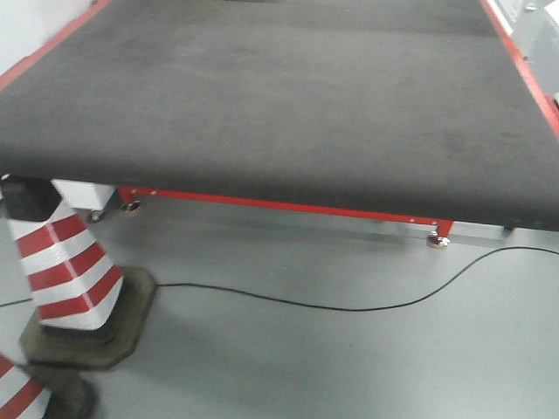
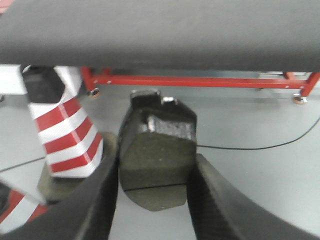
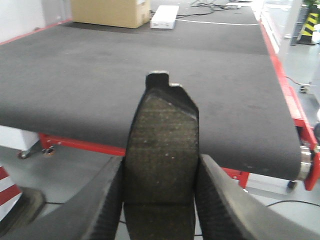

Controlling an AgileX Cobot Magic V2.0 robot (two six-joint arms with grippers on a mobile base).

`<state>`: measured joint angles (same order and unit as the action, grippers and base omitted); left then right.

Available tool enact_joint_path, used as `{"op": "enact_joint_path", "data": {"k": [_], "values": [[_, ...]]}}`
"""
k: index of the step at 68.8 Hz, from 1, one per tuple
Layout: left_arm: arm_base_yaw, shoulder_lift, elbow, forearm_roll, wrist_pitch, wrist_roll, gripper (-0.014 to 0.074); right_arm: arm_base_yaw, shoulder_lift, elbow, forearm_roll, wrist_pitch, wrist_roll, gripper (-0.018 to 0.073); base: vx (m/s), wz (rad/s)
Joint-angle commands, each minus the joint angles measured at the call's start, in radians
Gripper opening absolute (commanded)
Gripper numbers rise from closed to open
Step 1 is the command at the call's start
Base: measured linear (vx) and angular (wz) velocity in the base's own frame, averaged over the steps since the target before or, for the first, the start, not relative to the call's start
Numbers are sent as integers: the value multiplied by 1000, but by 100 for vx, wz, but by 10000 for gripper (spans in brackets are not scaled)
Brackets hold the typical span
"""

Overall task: Move and align brake pads A on conveyor
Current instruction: 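Position the base at the conveyor with both pads held above the belt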

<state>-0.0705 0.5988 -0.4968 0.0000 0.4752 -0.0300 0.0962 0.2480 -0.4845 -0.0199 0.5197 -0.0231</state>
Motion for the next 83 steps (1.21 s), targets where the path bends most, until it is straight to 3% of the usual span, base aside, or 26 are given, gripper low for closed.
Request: {"op": "enact_joint_path", "data": {"k": [1, 83], "values": [[-3, 1, -31, -11, -90, -10, -6, -1, 9, -28, -6, -97, -11, -6, 18, -26], [-3, 1, -31, -11, -90, -10, -6, -1, 9, -28, -6, -97, -11, -6, 36, -10]]}}
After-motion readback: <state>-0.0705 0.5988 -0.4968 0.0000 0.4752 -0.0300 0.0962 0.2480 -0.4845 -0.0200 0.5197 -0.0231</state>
